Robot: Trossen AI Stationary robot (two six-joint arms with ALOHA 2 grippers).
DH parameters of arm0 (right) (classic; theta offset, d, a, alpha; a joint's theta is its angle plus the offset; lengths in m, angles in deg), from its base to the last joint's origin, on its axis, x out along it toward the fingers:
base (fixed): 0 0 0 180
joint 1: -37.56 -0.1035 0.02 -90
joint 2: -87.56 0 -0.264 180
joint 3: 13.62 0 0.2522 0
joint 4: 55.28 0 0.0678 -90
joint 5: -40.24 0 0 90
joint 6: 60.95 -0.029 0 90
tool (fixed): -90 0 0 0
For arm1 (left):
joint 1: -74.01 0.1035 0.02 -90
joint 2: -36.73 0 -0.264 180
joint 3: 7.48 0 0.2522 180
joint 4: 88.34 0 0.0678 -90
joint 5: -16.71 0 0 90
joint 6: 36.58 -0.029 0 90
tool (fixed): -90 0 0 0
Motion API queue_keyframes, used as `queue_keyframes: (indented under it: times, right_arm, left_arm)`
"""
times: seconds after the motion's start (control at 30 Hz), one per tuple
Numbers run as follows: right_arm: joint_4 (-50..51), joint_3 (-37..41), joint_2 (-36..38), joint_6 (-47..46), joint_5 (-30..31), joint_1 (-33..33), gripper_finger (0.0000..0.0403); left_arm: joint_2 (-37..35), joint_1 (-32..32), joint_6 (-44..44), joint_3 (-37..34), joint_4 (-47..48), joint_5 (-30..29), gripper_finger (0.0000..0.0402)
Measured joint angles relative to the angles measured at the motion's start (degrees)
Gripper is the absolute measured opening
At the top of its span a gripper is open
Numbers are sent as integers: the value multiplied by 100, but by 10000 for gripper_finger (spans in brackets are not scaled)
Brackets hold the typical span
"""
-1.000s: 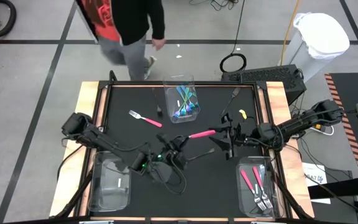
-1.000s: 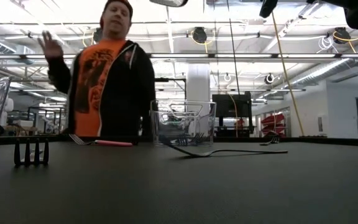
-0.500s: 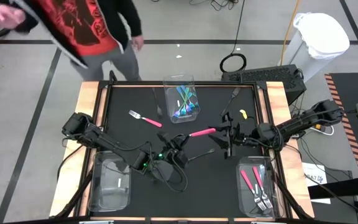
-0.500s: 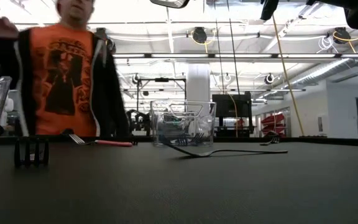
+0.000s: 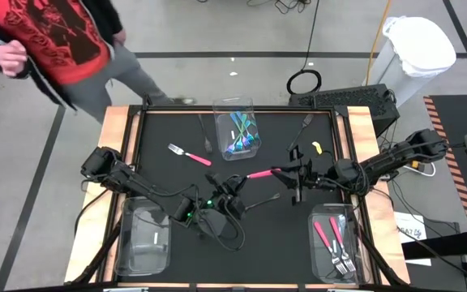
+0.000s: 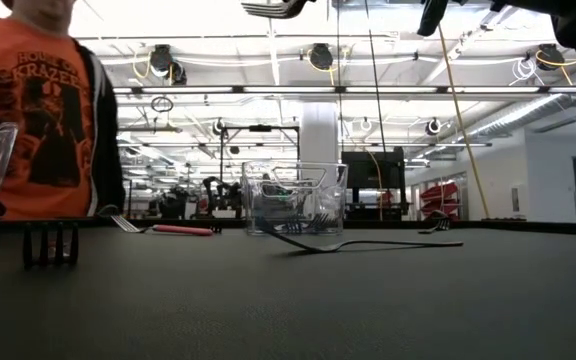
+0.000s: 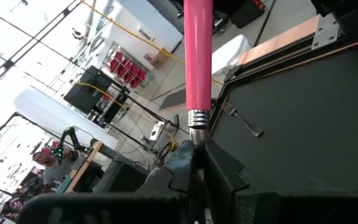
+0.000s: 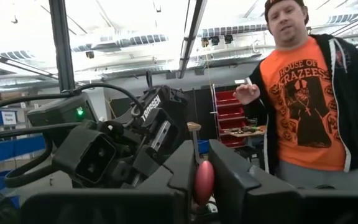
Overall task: Sort silverware by color (type)
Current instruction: Put the pink fork into the bottom right transparent bin
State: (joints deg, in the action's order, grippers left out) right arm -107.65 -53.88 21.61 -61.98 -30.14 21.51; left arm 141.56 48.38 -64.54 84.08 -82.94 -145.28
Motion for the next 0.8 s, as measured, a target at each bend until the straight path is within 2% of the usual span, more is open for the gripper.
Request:
queue_keyframes:
  times: [0.17,0.43,0.53,0.63,0.8]
  right_arm:
    - [15,0,0,-84,139,-2,39]
    - [57,0,0,-279,155,-2,148]
    - [49,0,0,-275,156,-2,171]
    - [47,0,0,-277,198,-2,167]
    - [46,0,0,-157,321,-2,102]
  left_arm:
    - [0,1,0,0,2,14,24]
    - [-2,2,11,1,-26,-4,24]
    - [-2,2,9,0,-23,-4,24]
    - [-2,2,9,0,-20,-5,24]
    - [-2,2,9,0,-15,-4,24]
